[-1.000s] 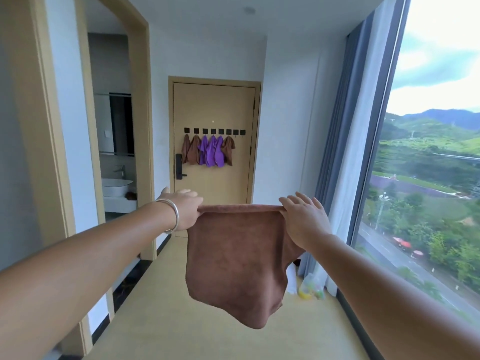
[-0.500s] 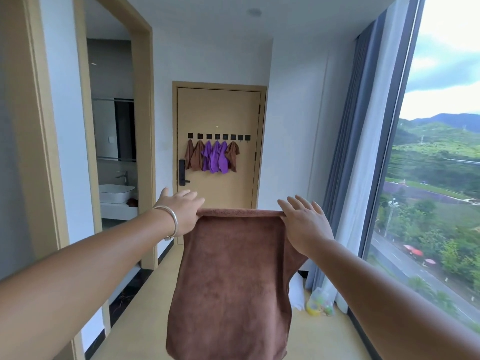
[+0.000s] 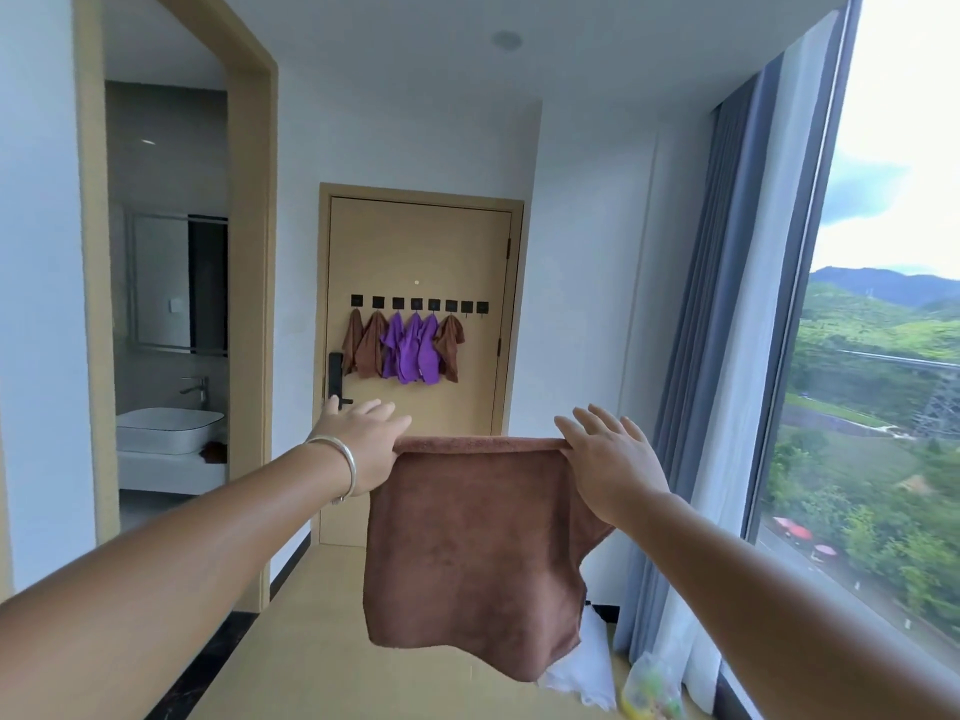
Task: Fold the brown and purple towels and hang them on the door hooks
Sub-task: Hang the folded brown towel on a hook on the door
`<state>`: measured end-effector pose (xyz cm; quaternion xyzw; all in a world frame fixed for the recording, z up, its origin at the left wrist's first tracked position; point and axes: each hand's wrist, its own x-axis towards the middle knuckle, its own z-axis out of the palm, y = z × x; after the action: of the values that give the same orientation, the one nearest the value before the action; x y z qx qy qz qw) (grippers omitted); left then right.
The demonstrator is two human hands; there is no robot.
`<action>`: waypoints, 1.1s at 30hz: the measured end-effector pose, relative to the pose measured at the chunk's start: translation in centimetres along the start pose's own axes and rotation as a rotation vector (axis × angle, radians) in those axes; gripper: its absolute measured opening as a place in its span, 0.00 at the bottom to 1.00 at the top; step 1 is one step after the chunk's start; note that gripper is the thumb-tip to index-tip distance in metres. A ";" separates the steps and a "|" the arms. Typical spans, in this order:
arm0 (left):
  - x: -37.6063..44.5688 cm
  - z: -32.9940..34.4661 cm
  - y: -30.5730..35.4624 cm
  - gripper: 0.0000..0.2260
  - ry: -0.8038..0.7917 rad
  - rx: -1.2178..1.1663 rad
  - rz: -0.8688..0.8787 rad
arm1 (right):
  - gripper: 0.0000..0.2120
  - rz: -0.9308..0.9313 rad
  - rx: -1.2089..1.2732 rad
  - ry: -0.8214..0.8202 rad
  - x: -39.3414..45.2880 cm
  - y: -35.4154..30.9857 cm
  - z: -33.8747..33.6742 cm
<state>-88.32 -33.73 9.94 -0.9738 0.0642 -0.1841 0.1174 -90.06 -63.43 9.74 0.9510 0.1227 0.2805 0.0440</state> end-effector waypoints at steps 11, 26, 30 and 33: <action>10.2 6.7 -1.2 0.21 -0.087 0.025 0.016 | 0.21 0.019 0.003 -0.060 8.7 1.4 9.1; 29.9 12.4 0.9 0.13 -0.104 0.015 -0.081 | 0.20 -0.038 0.085 -0.031 27.7 10.1 21.8; 33.7 14.0 1.2 0.08 -0.086 -0.008 -0.106 | 0.20 -0.057 0.097 -0.025 31.6 11.9 24.4; 36.4 15.4 1.1 0.10 -0.108 -0.003 -0.104 | 0.20 -0.060 0.096 -0.032 33.9 12.5 26.6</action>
<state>-49.06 -37.78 8.19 -0.9845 0.0073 -0.1370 0.1095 -45.47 -67.18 7.08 0.9523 0.1638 0.2574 0.0086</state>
